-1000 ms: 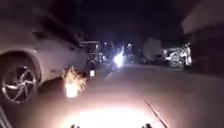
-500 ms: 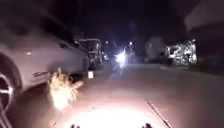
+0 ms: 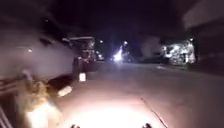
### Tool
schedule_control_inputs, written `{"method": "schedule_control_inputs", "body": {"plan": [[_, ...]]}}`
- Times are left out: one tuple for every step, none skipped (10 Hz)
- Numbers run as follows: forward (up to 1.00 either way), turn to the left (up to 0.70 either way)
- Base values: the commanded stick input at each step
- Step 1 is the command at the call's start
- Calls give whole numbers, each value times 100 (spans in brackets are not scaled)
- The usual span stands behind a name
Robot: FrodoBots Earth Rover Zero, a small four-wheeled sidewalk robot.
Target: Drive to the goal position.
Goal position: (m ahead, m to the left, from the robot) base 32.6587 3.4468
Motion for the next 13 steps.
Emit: {"method": "schedule_control_inputs", "body": {"plan": [[85, 0], [85, 0], [85, 0], [85, 0], [85, 0], [85, 0], [85, 0], [85, 0], [85, 0], [85, 0], [85, 0], [85, 0], [85, 0]]}}
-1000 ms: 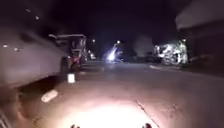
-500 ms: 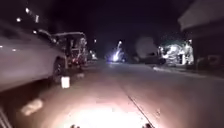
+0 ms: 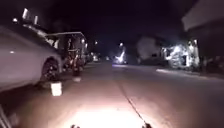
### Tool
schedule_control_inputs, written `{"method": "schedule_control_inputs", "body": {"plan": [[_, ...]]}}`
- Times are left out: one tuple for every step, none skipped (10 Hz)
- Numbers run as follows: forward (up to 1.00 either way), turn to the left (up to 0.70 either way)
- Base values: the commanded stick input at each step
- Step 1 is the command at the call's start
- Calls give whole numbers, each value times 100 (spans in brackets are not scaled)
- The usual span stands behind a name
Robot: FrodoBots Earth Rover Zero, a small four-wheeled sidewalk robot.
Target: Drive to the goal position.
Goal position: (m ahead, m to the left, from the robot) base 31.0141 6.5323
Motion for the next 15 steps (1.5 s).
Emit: {"method": "schedule_control_inputs", "body": {"plan": [[85, 0], [85, 0], [85, 0], [85, 0], [85, 0], [85, 0], [85, 0], [85, 0], [85, 0], [85, 0], [85, 0], [85, 1], [85, 11], [85, 24], [85, 18]]}}
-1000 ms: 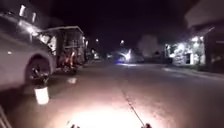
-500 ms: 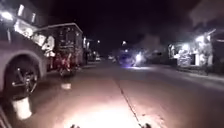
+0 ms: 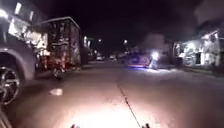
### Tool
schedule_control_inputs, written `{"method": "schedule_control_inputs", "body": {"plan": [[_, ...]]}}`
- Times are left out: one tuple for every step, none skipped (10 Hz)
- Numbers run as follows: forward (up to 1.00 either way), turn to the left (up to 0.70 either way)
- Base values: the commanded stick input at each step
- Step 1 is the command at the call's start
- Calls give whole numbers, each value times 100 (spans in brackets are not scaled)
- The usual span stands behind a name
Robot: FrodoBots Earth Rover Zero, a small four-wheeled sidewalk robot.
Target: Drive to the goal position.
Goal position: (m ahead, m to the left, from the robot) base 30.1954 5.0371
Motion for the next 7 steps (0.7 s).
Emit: {"method": "schedule_control_inputs", "body": {"plan": [[85, 0], [85, 0], [85, 0], [85, 0], [85, 0], [85, 0], [85, 0]]}}
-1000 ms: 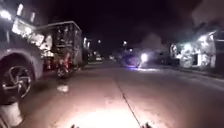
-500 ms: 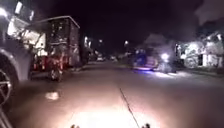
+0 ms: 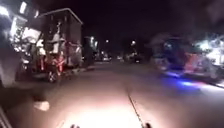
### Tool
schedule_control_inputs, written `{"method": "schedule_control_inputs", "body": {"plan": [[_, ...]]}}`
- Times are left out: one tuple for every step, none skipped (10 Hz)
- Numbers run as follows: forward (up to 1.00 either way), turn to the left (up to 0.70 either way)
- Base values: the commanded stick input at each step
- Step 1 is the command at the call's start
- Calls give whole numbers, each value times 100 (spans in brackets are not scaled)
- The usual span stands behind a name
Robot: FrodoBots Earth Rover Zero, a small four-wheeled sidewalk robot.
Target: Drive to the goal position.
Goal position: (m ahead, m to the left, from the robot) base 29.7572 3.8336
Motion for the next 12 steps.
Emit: {"method": "schedule_control_inputs", "body": {"plan": [[85, 0], [85, 0], [85, 0], [85, 0], [85, 0], [85, 0], [85, 0], [85, 0], [85, 0], [85, 0], [85, 0], [85, 0]]}}
